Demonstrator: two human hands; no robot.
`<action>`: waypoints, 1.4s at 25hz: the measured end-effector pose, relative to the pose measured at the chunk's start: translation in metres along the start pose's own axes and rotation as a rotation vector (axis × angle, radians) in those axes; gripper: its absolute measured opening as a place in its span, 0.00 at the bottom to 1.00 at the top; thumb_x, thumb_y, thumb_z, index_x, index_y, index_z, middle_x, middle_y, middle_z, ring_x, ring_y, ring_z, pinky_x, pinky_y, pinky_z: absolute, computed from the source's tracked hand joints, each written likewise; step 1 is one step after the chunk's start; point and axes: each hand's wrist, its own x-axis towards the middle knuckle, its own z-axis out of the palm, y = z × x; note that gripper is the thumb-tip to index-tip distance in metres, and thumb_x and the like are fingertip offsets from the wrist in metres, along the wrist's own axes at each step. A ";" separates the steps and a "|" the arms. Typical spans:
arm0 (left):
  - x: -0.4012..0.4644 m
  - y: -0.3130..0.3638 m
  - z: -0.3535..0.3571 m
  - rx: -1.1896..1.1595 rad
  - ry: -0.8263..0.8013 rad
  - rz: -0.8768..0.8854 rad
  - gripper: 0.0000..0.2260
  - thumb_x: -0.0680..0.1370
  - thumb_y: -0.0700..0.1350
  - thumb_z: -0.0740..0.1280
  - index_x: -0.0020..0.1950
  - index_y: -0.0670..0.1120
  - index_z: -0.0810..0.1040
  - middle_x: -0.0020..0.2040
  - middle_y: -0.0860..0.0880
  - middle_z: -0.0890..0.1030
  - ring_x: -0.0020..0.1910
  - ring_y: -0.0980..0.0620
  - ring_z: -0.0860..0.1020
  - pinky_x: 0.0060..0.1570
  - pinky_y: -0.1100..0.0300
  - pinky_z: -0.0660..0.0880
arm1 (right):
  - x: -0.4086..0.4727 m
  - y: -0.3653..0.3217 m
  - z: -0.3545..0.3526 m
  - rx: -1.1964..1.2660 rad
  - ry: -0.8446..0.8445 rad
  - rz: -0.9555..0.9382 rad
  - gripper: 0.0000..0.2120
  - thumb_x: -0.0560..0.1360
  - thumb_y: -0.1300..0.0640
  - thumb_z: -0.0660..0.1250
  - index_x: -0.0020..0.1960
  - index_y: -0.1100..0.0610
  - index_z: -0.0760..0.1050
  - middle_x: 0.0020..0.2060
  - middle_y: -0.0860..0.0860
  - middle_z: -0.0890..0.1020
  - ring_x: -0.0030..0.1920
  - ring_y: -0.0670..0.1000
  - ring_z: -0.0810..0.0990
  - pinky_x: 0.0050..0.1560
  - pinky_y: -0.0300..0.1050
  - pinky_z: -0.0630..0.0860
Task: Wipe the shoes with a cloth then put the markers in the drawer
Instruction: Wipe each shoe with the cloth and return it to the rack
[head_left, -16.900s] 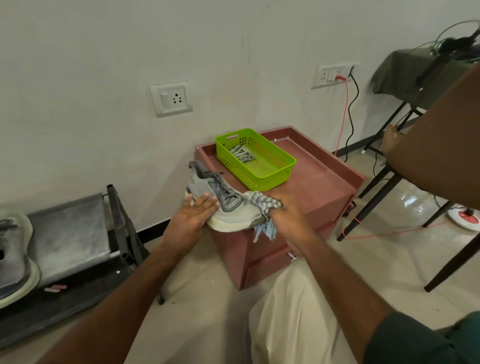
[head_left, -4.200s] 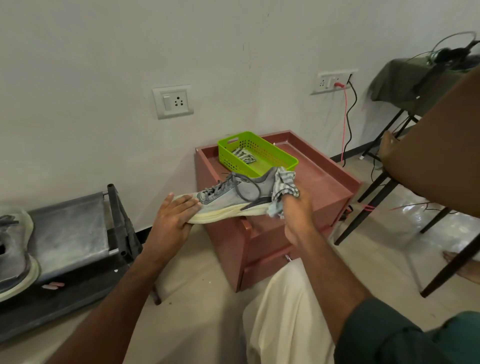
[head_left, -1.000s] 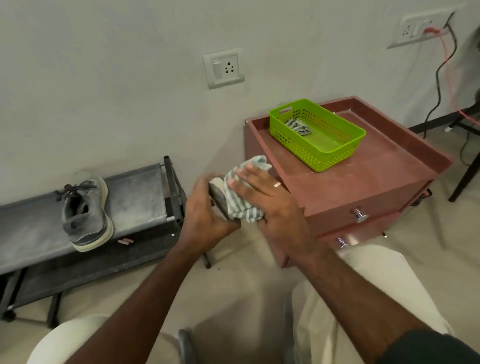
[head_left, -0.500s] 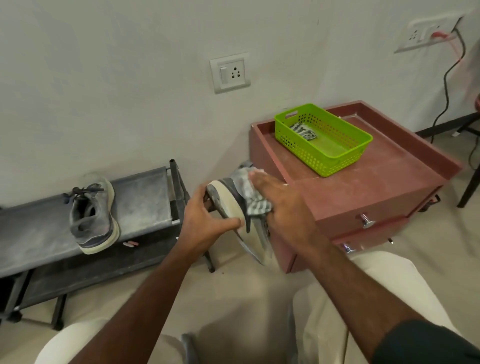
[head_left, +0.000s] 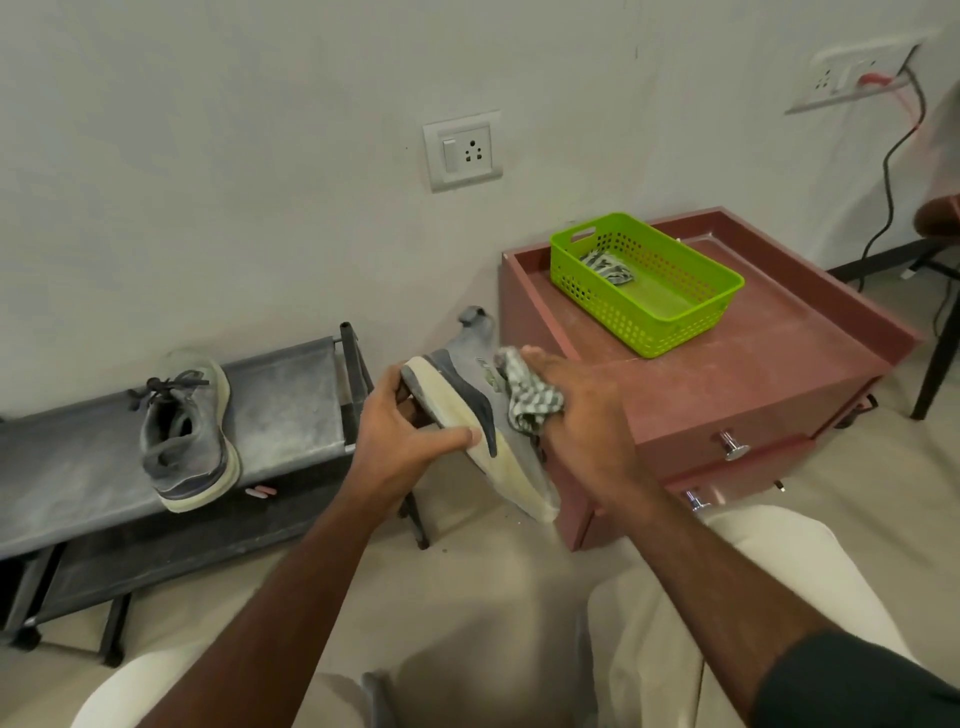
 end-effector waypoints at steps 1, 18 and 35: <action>0.001 0.000 -0.001 -0.010 -0.002 -0.013 0.35 0.58 0.41 0.83 0.61 0.51 0.75 0.56 0.47 0.83 0.57 0.50 0.83 0.55 0.45 0.82 | 0.001 0.001 -0.004 0.015 0.080 0.062 0.29 0.69 0.72 0.68 0.69 0.58 0.76 0.63 0.51 0.81 0.63 0.47 0.80 0.67 0.46 0.74; 0.005 -0.002 0.001 -0.203 0.152 -0.099 0.28 0.65 0.33 0.81 0.58 0.51 0.75 0.56 0.45 0.82 0.56 0.45 0.83 0.48 0.47 0.84 | -0.016 -0.022 0.016 0.042 -0.117 -0.222 0.32 0.70 0.68 0.73 0.73 0.59 0.71 0.70 0.53 0.76 0.71 0.48 0.72 0.72 0.46 0.69; 0.022 -0.001 0.012 -0.659 0.080 -0.080 0.39 0.60 0.37 0.78 0.69 0.41 0.69 0.66 0.35 0.78 0.64 0.32 0.78 0.56 0.30 0.77 | 0.025 0.016 -0.071 0.656 0.342 0.655 0.10 0.73 0.71 0.65 0.51 0.64 0.82 0.37 0.60 0.83 0.33 0.56 0.80 0.35 0.52 0.78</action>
